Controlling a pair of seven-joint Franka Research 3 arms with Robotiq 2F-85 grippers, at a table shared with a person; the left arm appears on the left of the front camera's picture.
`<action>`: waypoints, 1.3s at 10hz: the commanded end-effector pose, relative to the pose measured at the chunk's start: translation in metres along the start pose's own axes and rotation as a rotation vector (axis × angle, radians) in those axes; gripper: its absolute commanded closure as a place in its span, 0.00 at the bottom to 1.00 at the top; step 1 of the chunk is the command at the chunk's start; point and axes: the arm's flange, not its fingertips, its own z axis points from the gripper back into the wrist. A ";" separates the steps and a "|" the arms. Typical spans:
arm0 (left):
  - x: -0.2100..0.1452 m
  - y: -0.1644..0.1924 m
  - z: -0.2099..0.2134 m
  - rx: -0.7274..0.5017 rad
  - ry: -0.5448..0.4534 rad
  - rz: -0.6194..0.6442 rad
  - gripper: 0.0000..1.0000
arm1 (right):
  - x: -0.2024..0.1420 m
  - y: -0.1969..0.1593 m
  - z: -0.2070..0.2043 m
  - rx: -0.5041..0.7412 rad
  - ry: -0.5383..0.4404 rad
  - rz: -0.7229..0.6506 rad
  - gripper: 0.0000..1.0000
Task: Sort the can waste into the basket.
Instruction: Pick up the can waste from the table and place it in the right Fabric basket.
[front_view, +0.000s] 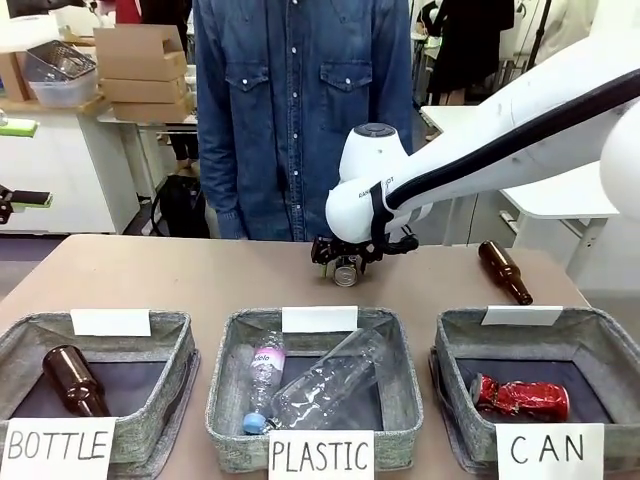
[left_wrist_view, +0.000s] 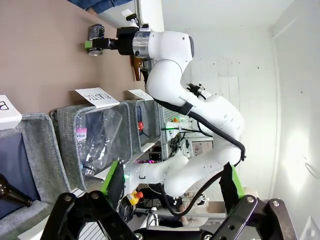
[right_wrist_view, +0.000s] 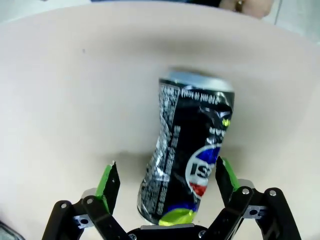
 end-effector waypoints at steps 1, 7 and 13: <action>-0.002 -0.001 0.002 -0.002 0.009 -0.010 0.00 | 0.010 0.006 -0.011 0.002 -0.009 -0.043 0.00; -0.002 -0.001 0.002 -0.002 0.009 -0.010 0.00 | 0.011 0.006 -0.008 0.008 -0.021 -0.049 0.65; -0.002 -0.001 0.002 -0.002 0.009 -0.010 0.00 | 0.009 -0.001 0.005 0.041 -0.015 -0.036 1.00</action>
